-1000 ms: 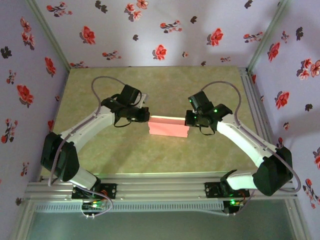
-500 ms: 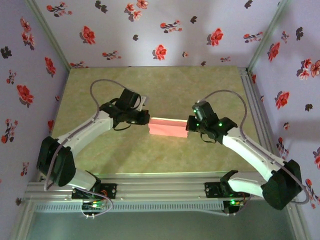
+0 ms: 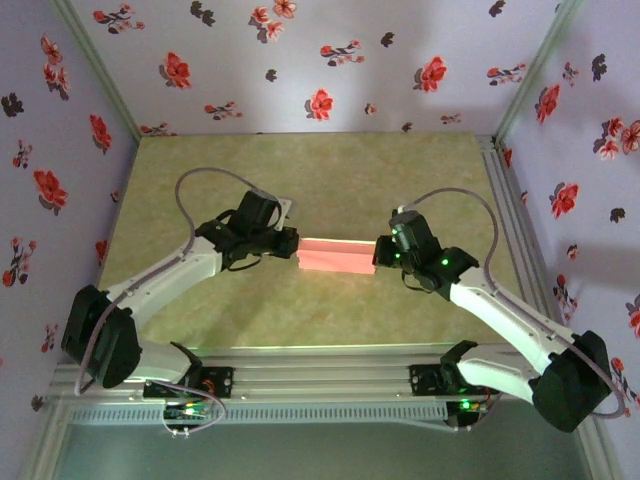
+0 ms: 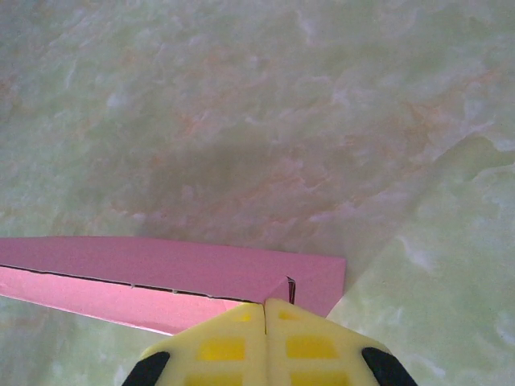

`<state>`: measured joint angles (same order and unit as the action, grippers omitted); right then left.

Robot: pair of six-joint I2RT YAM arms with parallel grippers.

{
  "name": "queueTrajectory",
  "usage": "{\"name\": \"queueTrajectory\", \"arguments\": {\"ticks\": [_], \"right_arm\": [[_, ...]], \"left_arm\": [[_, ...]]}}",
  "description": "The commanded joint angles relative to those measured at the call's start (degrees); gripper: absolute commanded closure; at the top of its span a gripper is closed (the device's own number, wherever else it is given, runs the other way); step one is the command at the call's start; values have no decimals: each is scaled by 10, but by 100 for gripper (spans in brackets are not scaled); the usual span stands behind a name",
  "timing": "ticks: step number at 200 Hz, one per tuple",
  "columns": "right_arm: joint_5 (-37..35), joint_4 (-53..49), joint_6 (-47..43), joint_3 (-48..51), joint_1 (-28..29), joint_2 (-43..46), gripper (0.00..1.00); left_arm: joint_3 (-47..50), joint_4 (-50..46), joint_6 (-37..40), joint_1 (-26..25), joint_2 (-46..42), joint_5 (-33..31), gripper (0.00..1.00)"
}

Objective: Fold the paper box

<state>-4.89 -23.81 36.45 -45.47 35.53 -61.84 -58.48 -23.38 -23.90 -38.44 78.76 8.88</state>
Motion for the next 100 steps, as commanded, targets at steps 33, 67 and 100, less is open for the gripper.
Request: {"name": "queueTrajectory", "arguments": {"ticks": [33, 67, 100], "right_arm": [[-35, -5, 27, 19, 1, 14, 100], [-36, -10, 64, 1, -4, 14, 100], [-5, 2, 88, -1, -19, 16, 100]], "left_arm": [[21, -19, 3, -2, 4, -41, 100], [20, -22, 5, -4, 7, -41, 100], [24, -22, 6, -3, 6, -41, 100]]}}
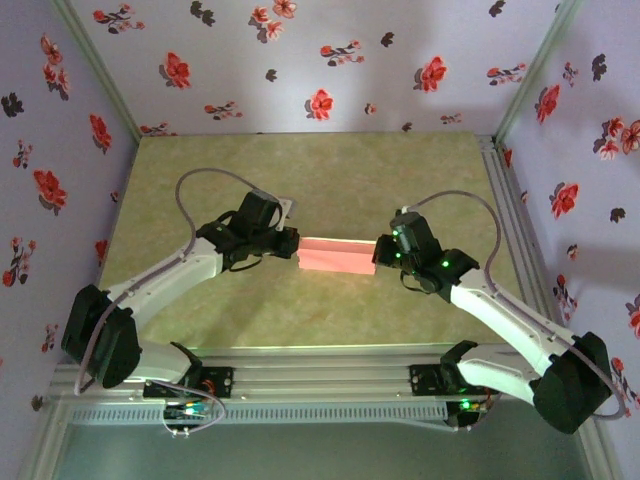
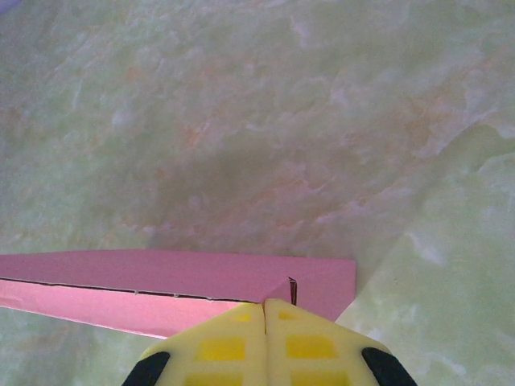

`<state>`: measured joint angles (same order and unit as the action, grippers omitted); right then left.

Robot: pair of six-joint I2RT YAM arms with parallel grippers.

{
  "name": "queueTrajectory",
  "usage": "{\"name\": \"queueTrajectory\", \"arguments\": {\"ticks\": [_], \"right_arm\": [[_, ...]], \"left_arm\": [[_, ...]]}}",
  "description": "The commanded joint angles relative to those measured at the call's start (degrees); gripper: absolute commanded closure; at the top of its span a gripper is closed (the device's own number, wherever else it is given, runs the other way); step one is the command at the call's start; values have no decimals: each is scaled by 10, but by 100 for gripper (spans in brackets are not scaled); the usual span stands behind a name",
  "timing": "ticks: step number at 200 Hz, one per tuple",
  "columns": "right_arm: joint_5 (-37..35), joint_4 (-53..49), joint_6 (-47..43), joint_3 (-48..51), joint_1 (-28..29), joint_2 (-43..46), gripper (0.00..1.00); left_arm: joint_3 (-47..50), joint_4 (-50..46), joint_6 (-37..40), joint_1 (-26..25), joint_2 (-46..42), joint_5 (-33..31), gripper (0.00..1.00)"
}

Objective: Fold the paper box

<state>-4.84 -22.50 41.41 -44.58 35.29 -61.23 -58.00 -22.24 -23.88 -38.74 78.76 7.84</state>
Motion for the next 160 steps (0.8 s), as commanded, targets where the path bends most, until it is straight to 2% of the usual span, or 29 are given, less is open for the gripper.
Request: {"name": "queueTrajectory", "arguments": {"ticks": [1, 59, 127, 160], "right_arm": [[-3, -10, 39, -10, -17, 10, 100], [43, 2, 54, 10, -62, 28, 100], [6, -117, -76, -15, -66, 0, 100], [4, -120, -102, -11, -66, -10, 100]], "left_arm": [[19, -33, 6, -1, 5, -30, 100], [21, -34, 7, -1, 8, -30, 100], [18, -45, 13, -1, 10, -37, 100], [16, -46, 9, -1, 16, -37, 100]]}}
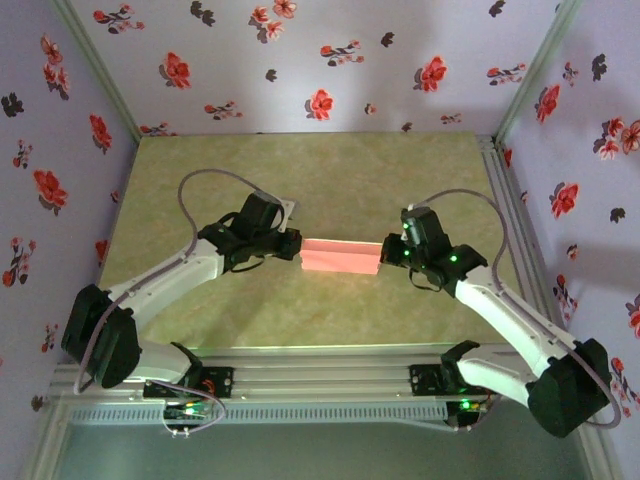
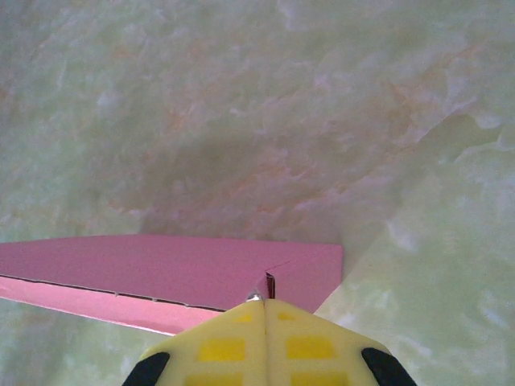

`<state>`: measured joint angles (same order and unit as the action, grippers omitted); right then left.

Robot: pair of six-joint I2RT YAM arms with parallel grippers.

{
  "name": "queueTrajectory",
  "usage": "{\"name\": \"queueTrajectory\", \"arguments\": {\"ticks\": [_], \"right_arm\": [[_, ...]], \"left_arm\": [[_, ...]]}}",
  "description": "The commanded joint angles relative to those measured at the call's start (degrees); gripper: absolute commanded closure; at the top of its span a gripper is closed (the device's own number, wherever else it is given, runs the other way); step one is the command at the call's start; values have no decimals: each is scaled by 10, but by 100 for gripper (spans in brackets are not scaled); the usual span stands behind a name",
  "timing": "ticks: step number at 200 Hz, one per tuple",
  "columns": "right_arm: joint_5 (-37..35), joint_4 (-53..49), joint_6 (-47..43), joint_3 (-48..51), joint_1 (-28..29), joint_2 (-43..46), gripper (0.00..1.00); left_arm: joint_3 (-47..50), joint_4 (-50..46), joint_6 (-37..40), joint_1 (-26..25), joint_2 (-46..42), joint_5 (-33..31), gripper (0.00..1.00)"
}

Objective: Fold the paper box

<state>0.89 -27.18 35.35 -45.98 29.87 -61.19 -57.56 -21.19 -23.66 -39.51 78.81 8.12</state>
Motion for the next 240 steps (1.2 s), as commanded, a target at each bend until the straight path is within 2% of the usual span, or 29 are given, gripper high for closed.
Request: {"name": "queueTrajectory", "arguments": {"ticks": [1, 30, 80, 119, 139, 172, 191, 240], "right_arm": [[-53, -71, -42, 4, -12, -10, 100], [-33, -34, -18, 18, -11, -7, 100], [-18, 43, 90, 50, 15, -4, 100], [-36, 45, 99, 51, 27, 3, 100], [-33, 34, 88, 47, 27, 8, 85], [-25, 0, 50, 22, 25, 37, 68], [-11, -15, 33, 2, 20, 47, 53], [68, 43, 25, -17, 13, 38, 50]], "left_arm": [[11, -56, 7, 7, 16, -40, 100], [14, -52, 0, 7, 16, -40, 100], [36, -18, -40, 3, 13, -43, 100], [57, 11, -56, -5, 7, -56, 100], [66, 15, -53, -7, 7, -62, 100], [69, 15, -48, -7, 5, -64, 100], [67, 13, -45, -7, 4, -64, 100], [58, 7, -41, -11, 10, -64, 100]]}}
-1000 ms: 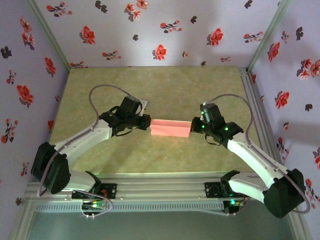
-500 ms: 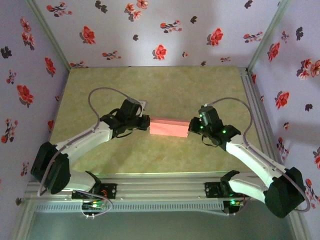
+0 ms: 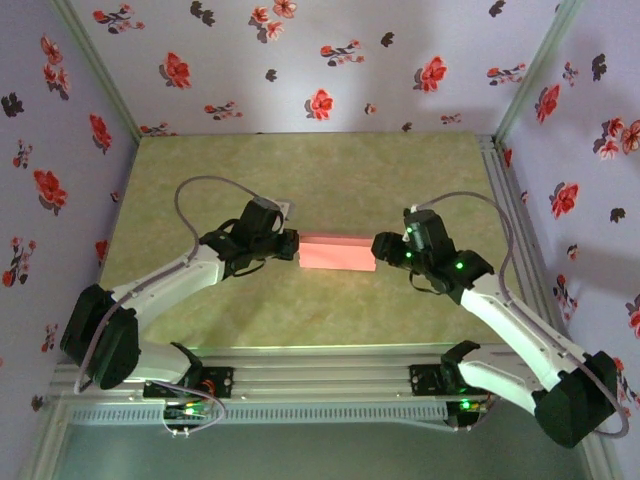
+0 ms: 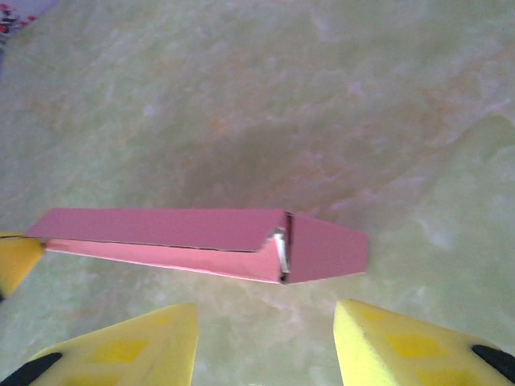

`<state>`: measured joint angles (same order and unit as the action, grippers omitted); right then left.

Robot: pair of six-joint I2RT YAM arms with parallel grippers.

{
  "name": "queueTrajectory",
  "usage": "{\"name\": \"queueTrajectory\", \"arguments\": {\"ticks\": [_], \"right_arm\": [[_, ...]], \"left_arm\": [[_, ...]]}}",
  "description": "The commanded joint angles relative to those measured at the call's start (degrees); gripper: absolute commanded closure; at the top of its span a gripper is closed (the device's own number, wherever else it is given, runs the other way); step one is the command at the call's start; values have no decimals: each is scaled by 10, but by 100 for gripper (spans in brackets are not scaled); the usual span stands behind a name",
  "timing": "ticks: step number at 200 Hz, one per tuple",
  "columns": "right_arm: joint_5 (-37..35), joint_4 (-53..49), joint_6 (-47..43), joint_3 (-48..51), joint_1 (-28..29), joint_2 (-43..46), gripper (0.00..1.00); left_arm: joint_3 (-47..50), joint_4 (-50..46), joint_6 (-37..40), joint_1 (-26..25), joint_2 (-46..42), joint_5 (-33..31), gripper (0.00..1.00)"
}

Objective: Fold the paper box

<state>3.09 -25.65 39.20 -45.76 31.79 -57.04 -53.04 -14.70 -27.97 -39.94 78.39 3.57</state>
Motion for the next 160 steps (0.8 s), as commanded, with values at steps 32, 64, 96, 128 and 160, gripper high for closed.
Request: {"name": "queueTrajectory", "arguments": {"ticks": [32, 64, 96, 128, 160], "right_arm": [[-12, 41, -11, -29, -12, -28, 49], [-61, 33, -13, -48, -12, -63, 68], [-53, 29, -12, -48, -12, -86, 77], [-48, 24, -4, -47, -11, -96, 78], [-36, 34, 7, -40, -7, -96, 86]], "left_arm": [[10, -58, 3, -9, 15, -18, 100], [7, -60, 2, -11, 16, -18, 100], [4, -62, 2, -12, 16, -19, 100], [2, -64, 2, -13, 16, -19, 100], [-3, -66, 2, -14, 17, -19, 100]]}}
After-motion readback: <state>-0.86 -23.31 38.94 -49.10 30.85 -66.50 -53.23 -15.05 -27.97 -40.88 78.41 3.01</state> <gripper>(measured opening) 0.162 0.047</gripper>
